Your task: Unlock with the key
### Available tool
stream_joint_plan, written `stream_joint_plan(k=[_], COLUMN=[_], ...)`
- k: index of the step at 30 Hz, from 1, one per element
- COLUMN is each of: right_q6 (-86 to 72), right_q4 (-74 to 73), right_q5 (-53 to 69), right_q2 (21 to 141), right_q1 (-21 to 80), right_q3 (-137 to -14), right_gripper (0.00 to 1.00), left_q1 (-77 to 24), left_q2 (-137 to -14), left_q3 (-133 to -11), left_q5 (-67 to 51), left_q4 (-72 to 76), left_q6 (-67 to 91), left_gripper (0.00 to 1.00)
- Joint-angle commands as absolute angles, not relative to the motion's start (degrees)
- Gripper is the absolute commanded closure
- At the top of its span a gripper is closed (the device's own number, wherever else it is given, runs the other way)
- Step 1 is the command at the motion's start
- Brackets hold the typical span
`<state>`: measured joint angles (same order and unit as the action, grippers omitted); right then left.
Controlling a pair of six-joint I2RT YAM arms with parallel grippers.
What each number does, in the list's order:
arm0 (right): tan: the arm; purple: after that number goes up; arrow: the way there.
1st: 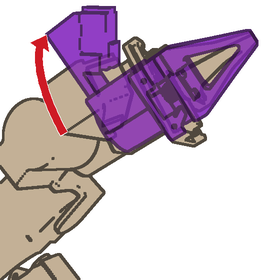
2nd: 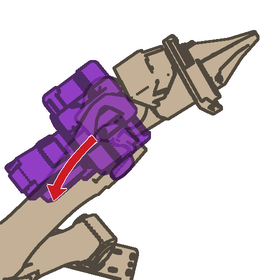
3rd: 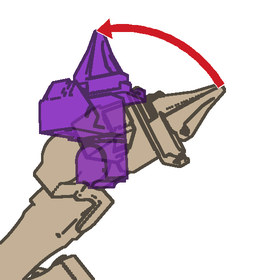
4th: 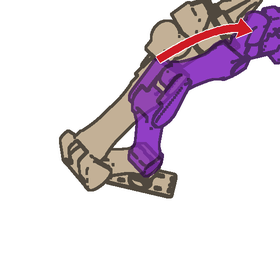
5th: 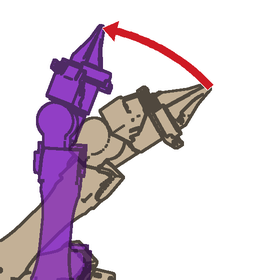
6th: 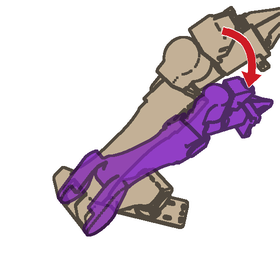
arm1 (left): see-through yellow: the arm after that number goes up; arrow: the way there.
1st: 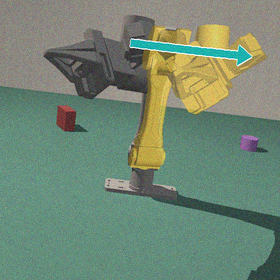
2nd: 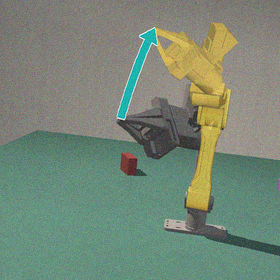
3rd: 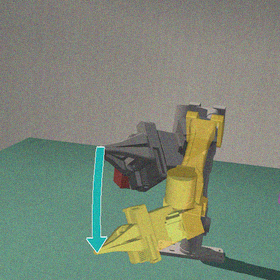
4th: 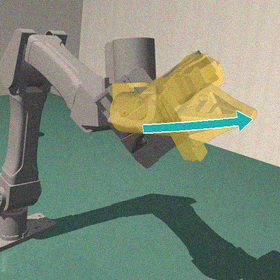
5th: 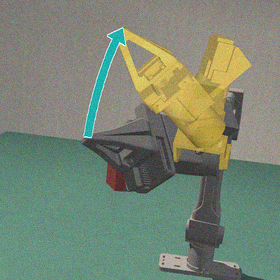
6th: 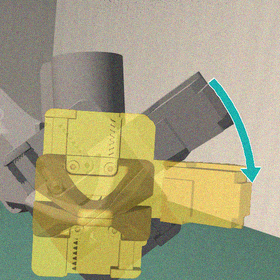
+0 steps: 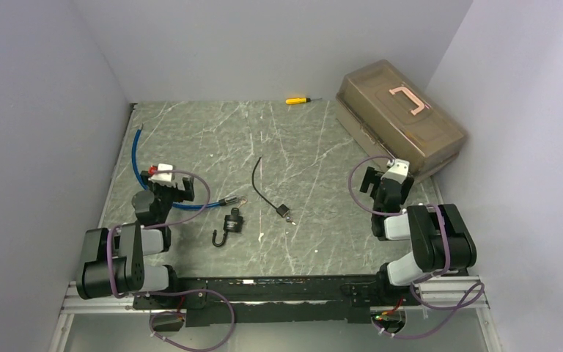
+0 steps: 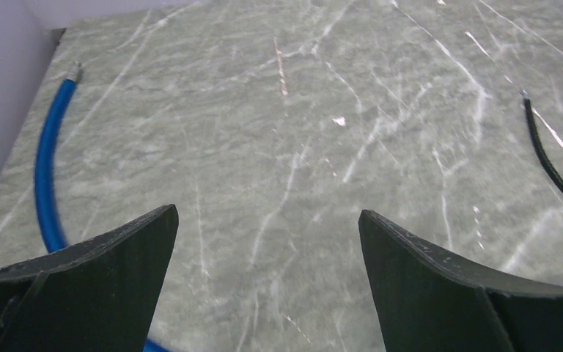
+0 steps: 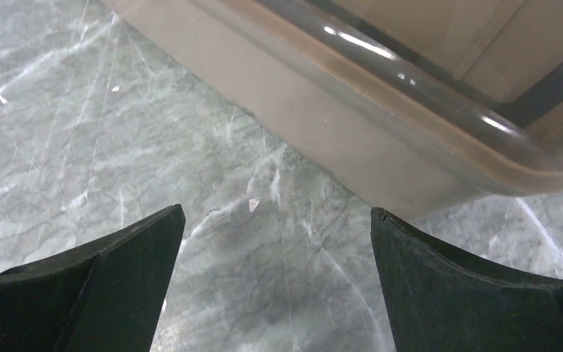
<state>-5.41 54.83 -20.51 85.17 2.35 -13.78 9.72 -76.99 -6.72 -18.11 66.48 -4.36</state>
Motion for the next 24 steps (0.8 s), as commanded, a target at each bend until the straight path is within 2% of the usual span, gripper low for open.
stream_joint_plan(k=[1, 24], right_q6=[-5.68, -5.01], right_q4=[61.71, 63.74], right_q5=[-21.37, -21.62], right_q2=[84.83, 84.32], right_q1=[1.98, 1.91], right_q3=[-14.94, -13.86], right_gripper=[0.0, 0.0], left_q1=[7.55, 5.36], left_q2=[-77.09, -76.86], left_q3=[-12.04, -13.07], left_q5=[-13.29, -9.14], left_q4=[62.33, 59.44], left_q6=[-4.64, -5.71], left_gripper=[0.01, 0.01])
